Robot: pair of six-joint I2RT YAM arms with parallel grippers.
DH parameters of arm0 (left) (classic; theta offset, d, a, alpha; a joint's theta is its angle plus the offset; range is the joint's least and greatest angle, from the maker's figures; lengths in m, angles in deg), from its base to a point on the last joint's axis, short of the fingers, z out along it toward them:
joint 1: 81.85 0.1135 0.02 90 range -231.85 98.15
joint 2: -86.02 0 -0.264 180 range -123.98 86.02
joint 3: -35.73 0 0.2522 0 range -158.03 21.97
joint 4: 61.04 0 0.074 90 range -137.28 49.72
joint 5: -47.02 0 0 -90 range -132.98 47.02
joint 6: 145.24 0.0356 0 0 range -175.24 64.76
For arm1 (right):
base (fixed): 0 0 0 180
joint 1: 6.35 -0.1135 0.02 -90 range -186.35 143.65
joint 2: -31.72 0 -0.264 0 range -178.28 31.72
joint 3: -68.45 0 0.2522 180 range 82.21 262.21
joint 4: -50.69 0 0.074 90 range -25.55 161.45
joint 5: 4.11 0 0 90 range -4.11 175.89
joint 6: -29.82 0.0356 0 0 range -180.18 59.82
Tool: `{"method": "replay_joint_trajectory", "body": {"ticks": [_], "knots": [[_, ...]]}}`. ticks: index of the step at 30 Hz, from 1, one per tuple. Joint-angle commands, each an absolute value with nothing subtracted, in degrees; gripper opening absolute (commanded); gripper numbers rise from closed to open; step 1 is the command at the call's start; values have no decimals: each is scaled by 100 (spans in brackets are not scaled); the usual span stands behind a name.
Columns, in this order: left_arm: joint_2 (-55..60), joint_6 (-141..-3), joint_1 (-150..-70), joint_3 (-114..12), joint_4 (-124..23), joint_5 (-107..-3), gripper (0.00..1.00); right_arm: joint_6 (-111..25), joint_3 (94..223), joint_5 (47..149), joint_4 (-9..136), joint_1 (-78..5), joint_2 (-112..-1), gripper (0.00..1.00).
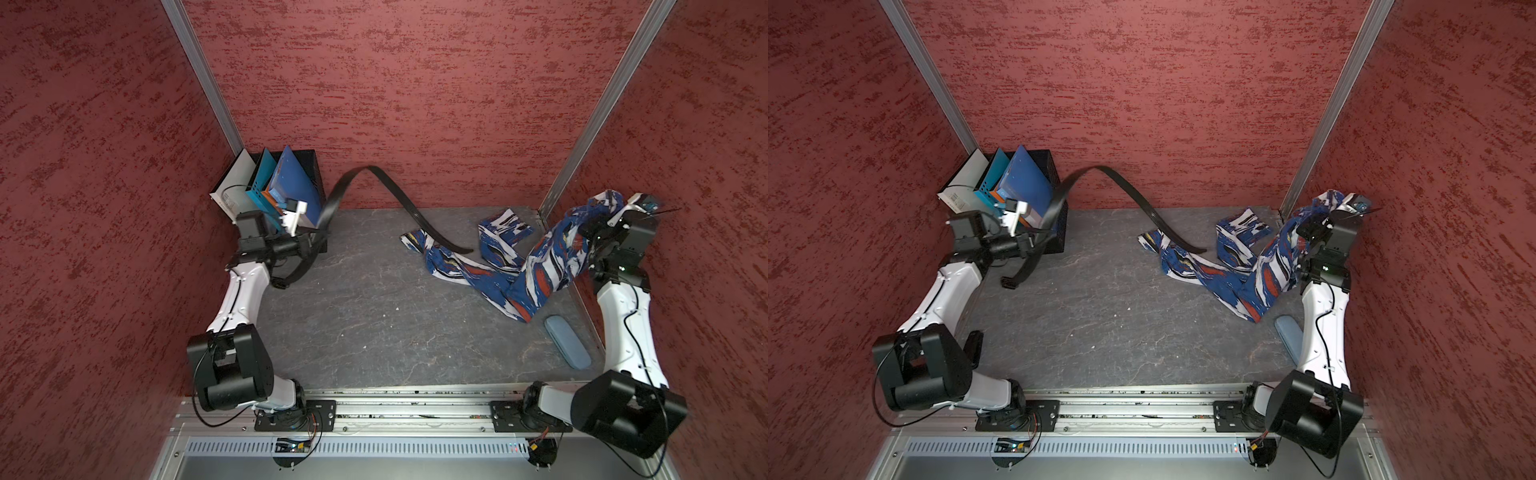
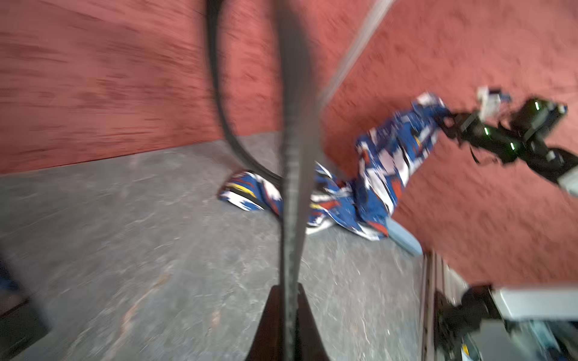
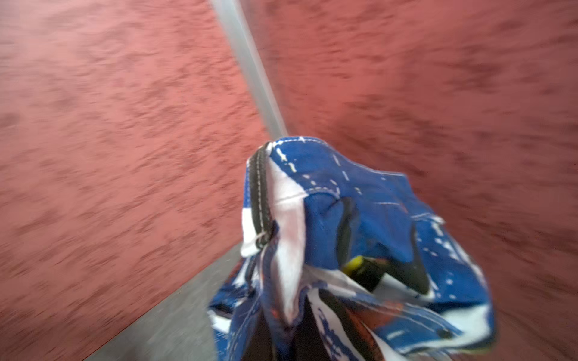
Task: Remove the belt from the trousers
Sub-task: Place the belt at the center of the board.
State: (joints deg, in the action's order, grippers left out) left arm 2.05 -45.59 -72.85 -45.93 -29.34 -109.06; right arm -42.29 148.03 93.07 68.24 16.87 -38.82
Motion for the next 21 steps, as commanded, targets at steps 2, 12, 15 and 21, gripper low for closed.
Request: {"method": "replay_joint_trajectory", "body": {"ticks": [2, 12, 15, 21], "knots": [[62, -3367, -8177, -4774, -1501, -10607, 0, -4089, 14317, 13128, 3955, 1124, -3690, 0], [915, -4956, -8376, -4779, -2935, -10224, 0, -6240, 13502, 12904, 6949, -952, -3500, 0], [1801, -4314, -8854, -3743, -2841, -9894, 0, -6199, 13018, 12037, 7206, -1740, -3631, 0], [2122, -5036, -8799, -2354, -2828, -8800, 0, -5341, 12440, 10027, 7430, -1956, -4323, 0]]}}
